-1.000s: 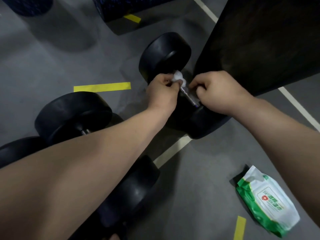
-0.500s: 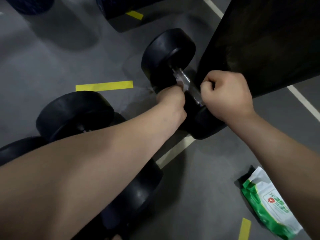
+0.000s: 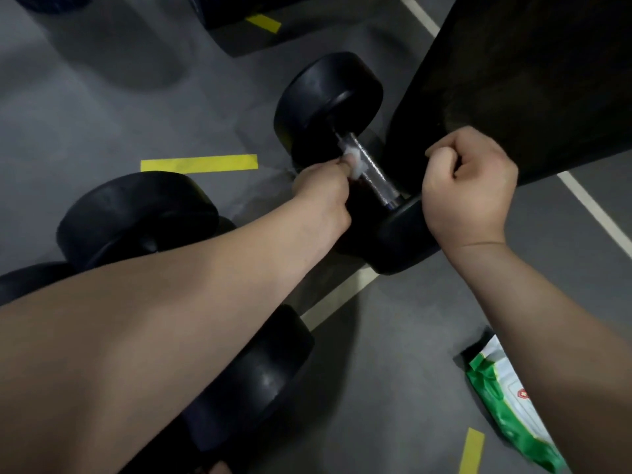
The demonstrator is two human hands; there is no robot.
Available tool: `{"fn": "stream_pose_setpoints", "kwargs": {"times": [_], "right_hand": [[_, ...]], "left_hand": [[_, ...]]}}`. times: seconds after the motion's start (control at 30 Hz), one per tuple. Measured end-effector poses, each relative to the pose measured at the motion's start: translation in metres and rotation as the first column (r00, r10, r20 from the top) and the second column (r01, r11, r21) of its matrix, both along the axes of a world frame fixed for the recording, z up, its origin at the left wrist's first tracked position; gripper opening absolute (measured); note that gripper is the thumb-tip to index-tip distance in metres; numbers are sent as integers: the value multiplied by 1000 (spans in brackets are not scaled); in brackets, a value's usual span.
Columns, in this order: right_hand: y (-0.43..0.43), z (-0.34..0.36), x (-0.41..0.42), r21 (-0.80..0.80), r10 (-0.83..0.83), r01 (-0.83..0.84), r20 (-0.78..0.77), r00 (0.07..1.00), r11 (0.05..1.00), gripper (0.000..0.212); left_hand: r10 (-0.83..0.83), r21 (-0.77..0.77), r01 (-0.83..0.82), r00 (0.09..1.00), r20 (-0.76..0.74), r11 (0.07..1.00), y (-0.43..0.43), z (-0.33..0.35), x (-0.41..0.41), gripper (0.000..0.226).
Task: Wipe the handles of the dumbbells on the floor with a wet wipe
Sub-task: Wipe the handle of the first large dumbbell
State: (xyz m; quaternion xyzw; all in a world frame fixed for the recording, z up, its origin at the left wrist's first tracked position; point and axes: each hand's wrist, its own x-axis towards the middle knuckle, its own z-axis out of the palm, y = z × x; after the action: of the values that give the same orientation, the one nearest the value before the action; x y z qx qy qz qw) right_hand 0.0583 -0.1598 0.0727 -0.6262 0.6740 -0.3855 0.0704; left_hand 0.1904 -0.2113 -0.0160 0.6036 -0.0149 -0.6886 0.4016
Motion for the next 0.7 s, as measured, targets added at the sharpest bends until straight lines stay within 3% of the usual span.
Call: {"fn": "stream_pose_setpoints", "kwargs": {"times": [0.1, 0.2, 0.33, 0.5, 0.57, 0.7], "right_hand": [[9, -1, -1, 41, 32, -30, -26, 999, 999, 22], [10, -4, -2, 53, 17, -14, -44, 999, 999, 23], [9, -6, -2, 49, -3, 6, -61, 998, 999, 23], [12, -7, 2, 45, -11, 16, -110, 994, 999, 22], [14, -7, 4, 54, -11, 18, -135, 991, 998, 21], [15, -6, 4, 72, -16, 28, -163, 987, 997, 21]], "left_hand": [[-25, -116, 32, 998, 62, 993, -10, 5, 9, 34], [-22, -24, 24, 997, 76, 999, -11, 2, 6, 48], [-167, 49, 163, 983, 71, 985, 6, -1, -2, 25], [104, 25, -103, 995, -11, 994, -10, 14, 3, 18], [132, 14, -133, 991, 25, 991, -9, 19, 3, 20], [-49, 14, 50, 999, -9, 999, 10, 26, -1, 24]]}}
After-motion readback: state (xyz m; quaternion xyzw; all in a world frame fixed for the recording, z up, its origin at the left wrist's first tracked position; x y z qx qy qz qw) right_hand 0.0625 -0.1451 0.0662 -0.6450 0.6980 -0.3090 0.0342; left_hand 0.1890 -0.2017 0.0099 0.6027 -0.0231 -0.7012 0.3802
